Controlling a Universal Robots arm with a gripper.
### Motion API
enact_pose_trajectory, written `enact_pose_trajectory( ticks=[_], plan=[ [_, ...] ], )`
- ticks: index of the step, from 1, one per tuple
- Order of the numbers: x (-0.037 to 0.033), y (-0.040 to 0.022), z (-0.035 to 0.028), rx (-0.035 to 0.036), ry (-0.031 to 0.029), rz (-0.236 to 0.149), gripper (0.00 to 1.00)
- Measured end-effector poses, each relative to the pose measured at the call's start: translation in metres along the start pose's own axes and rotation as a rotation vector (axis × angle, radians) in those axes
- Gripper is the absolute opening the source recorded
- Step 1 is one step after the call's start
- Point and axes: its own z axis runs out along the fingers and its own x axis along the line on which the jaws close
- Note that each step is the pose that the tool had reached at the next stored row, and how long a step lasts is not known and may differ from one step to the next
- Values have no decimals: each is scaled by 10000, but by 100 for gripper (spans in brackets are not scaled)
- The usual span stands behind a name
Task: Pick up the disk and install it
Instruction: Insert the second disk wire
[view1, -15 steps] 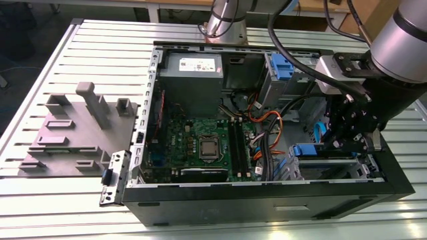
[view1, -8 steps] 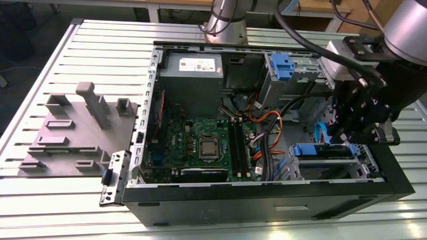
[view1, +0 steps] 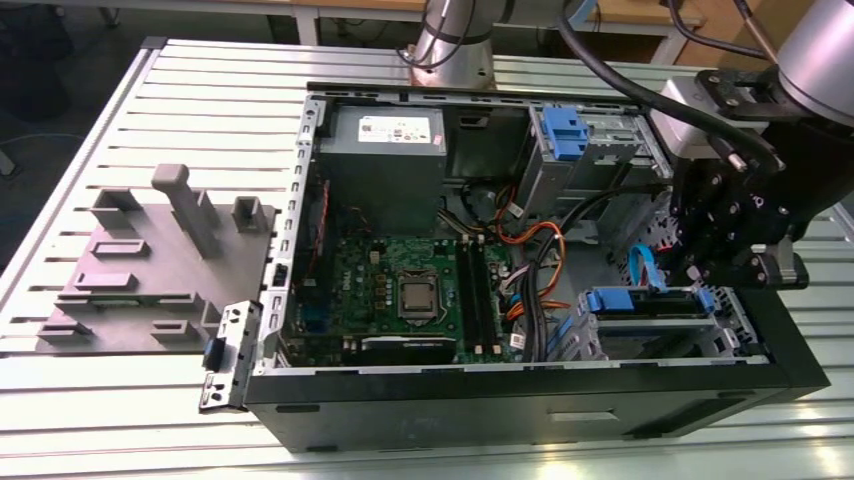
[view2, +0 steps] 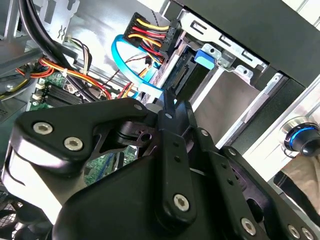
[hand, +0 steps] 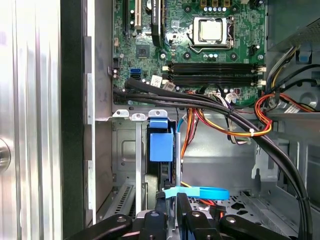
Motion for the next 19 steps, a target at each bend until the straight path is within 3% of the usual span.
enact_pose_trajectory(
  ticks=[11,16,19],
  plan=[
    [1,-4,-3,0,2,0,24],
    [1,-6,-74,0,1,0,24],
    [-2,-6,-81,0,-3,0,24]
  ],
)
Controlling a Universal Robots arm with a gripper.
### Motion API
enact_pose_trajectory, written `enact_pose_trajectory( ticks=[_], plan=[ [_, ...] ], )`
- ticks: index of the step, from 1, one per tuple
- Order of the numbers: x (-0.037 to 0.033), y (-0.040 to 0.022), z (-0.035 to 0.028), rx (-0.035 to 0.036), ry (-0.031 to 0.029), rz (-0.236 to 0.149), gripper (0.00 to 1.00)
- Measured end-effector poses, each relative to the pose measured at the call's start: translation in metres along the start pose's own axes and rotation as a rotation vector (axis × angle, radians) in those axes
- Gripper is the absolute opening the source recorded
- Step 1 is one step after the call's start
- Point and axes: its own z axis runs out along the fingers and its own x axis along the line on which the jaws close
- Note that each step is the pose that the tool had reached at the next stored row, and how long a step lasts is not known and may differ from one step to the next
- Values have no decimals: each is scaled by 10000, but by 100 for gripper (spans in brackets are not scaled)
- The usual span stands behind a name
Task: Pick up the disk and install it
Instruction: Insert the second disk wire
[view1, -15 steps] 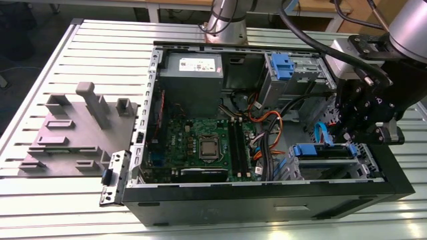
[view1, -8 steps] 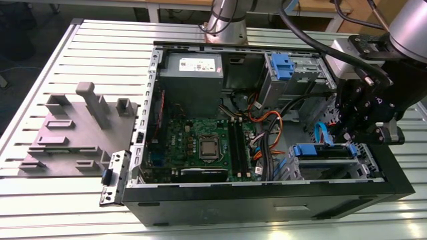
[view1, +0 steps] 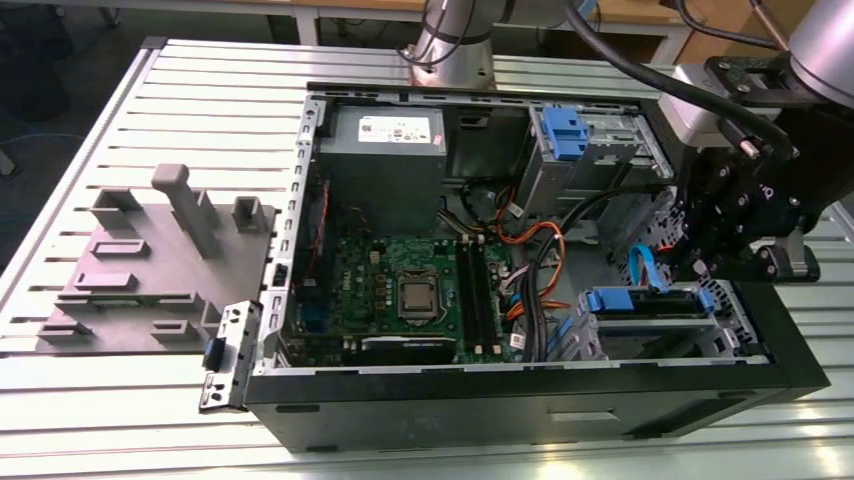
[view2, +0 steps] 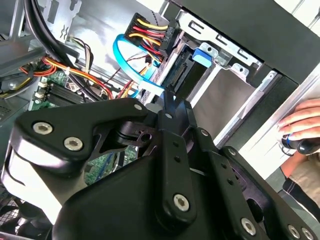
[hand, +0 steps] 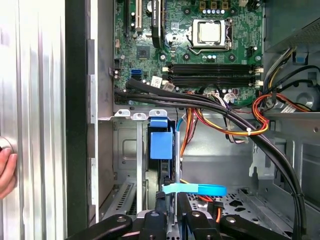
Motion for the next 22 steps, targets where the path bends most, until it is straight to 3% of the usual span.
enact_pose_trajectory(
  ticks=[6,22],
  plan=[
    [-42,-19,0,0,3,0,24],
    [-167,-155,24,0,0,0,24]
  ],
)
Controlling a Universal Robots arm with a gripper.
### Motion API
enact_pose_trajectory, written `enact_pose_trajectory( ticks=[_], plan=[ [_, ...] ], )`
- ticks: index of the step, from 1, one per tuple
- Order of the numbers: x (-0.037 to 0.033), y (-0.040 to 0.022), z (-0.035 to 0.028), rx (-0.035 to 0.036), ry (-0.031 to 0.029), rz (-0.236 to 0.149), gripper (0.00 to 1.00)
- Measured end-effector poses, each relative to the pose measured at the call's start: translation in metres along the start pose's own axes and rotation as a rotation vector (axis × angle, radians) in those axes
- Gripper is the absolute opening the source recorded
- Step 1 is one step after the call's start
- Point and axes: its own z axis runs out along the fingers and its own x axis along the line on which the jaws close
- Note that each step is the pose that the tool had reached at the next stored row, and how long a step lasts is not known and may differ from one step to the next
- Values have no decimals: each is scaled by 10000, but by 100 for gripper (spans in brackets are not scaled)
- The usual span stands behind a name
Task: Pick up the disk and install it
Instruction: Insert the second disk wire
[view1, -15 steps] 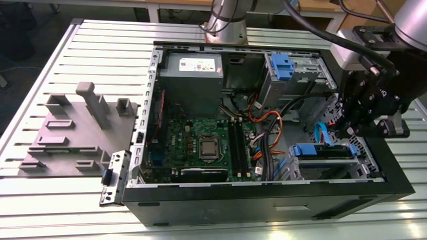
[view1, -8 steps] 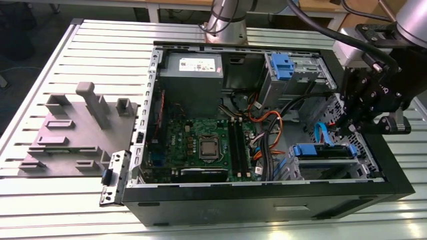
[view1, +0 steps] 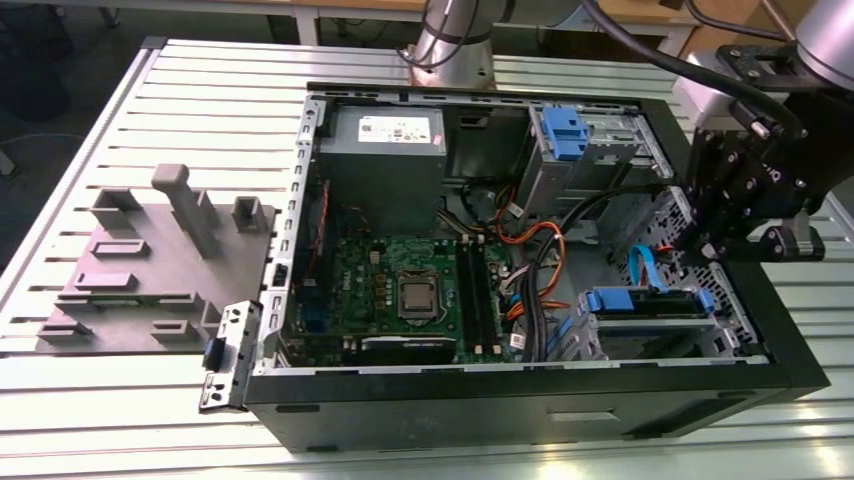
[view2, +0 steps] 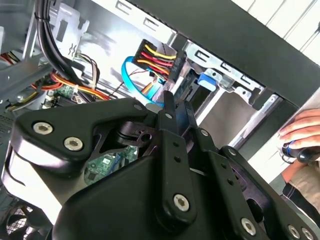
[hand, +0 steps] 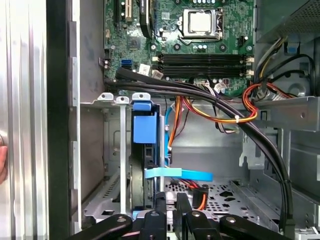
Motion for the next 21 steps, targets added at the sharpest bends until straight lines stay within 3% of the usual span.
enact_pose_trajectory(
  ticks=[9,21],
  plan=[
    [-35,-60,25,0,-13,0,24],
    [-65,-210,76,-1,-27,1,24]
  ],
)
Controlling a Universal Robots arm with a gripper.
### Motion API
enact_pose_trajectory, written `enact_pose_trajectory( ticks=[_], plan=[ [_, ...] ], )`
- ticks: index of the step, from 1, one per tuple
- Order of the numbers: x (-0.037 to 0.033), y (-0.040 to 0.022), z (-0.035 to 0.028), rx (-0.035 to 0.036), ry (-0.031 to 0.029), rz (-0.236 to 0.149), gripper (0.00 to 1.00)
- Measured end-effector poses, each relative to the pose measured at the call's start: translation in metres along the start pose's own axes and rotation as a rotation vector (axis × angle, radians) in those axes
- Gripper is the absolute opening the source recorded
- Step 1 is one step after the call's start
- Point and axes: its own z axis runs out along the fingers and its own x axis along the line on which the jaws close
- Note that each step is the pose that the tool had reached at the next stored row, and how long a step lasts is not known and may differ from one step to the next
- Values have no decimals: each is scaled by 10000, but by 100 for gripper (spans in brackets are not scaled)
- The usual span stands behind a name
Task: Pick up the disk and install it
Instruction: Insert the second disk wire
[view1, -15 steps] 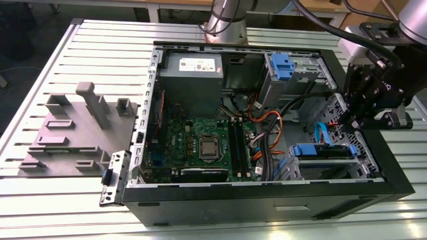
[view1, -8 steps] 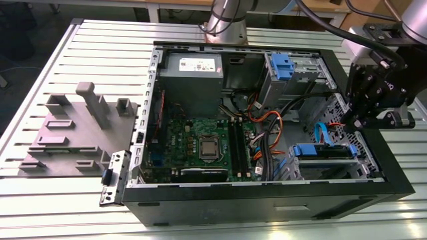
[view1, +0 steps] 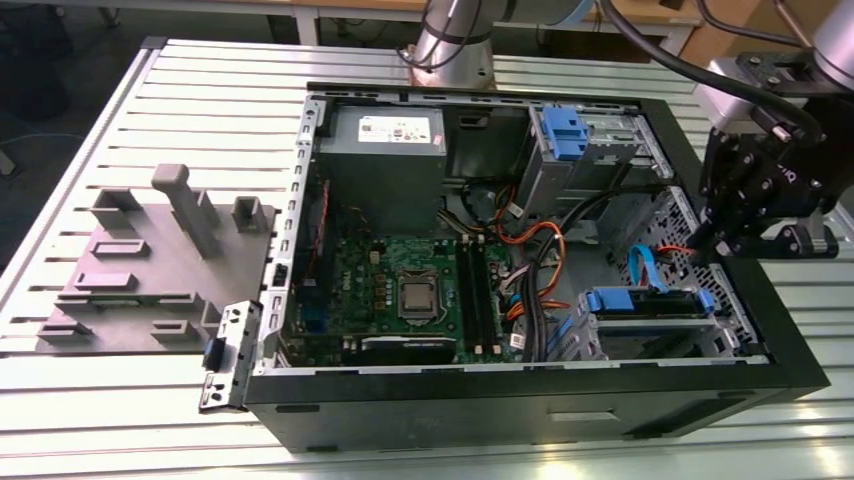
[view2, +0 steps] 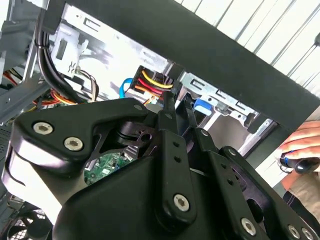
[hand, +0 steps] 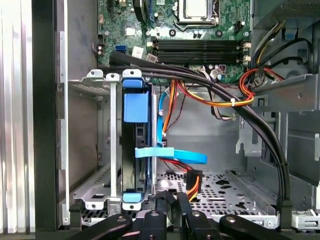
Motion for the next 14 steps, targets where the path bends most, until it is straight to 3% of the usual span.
enact_pose_trajectory(
  ticks=[14],
  plan=[
    [-1,-3,48,0,24,-1,24]
  ],
)
